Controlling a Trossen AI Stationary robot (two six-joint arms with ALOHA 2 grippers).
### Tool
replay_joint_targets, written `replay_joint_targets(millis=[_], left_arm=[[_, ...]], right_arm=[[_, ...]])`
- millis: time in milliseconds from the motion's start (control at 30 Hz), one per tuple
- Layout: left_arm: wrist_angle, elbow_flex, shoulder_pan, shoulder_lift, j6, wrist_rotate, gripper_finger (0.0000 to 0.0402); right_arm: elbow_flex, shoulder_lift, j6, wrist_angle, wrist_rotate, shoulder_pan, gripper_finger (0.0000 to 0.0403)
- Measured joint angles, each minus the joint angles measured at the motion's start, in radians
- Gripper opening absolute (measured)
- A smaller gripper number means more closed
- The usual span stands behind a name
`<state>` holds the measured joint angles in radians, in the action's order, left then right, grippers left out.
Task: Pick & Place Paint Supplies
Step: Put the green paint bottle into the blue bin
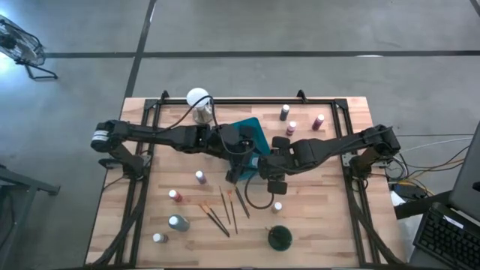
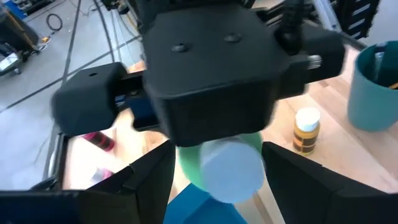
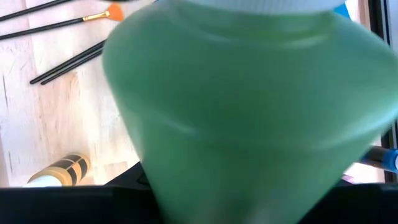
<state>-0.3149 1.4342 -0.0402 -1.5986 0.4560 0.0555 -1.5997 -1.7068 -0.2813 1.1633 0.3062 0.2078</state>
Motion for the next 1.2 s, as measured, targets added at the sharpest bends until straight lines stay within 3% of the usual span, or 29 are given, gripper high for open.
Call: replay_joint_targets(millis=[467,767,1200], left_arm=[[-0.004,-0.001,0.002,0.000,0.011,0.001,0.0126],[0.002,-0.001,0.002,0.000,0.027,0.004,0.0126],[-0.008,0.003,0.007,0.000,0.037,0.011,0.0126]], right_arm=[[0.000,0.000,-0.003,0.003,0.000,0.000,0.0156],[0.000,0.000,-0.002,0.003,0.003,0.000,0.0159],[0.001,0.002,0.004,-0.004,0.006,0.002,0.0203]])
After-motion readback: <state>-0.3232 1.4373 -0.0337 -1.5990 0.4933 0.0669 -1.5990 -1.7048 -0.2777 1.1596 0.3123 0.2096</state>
